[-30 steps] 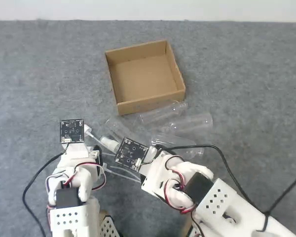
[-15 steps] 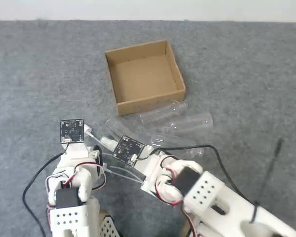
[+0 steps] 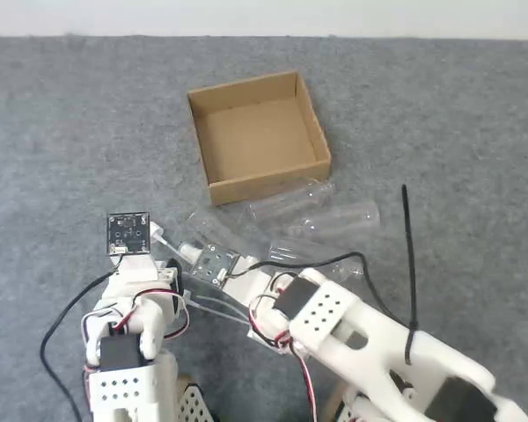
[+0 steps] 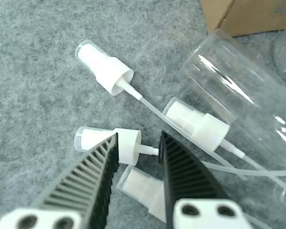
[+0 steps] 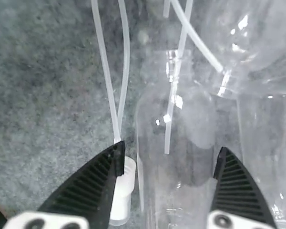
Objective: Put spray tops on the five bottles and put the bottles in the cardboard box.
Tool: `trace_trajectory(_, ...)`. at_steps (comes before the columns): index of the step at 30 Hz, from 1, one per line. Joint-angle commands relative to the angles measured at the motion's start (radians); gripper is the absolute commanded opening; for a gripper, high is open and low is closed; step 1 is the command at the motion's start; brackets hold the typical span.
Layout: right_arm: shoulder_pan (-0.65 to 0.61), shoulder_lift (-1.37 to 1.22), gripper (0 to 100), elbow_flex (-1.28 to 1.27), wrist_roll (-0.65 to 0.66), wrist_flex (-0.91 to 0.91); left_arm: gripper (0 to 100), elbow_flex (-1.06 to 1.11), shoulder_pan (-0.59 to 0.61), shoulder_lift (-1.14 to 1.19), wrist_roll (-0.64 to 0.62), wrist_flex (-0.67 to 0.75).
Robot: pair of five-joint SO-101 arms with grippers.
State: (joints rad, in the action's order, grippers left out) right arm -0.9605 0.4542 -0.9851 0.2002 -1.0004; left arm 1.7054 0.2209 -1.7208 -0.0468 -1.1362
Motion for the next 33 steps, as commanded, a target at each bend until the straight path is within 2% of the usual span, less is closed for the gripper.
trace_trajectory(1,-0.002,-0.004,26.6,0.068,-0.008,0.015,13,-0.015,0.003,-0.017,0.002,0.0)
trace_trajectory(3,-0.002,-0.007,25.5,0.068,-0.008,0.015,13,-0.015,0.003,-0.017,0.002,0.0)
trace_trajectory(9,-0.002,-0.005,10.0,0.066,-0.008,0.013,13,-0.015,0.003,-0.017,0.002,0.0)
trace_trajectory(12,-0.002,-0.005,6.0,0.066,-0.008,0.012,13,-0.015,0.003,-0.017,0.002,0.0)
trace_trajectory(20,0.162,-0.004,4.9,0.104,-0.008,-0.031,13,-0.015,0.003,-0.017,0.002,0.0)
trace_trajectory(26,0.205,0.008,4.8,0.147,-0.008,-0.111,13,-0.015,0.003,-0.017,0.002,0.0)
trace_trajectory(33,0.291,0.226,4.8,0.149,-0.008,-0.217,13,-0.015,0.003,-0.017,0.002,0.0)
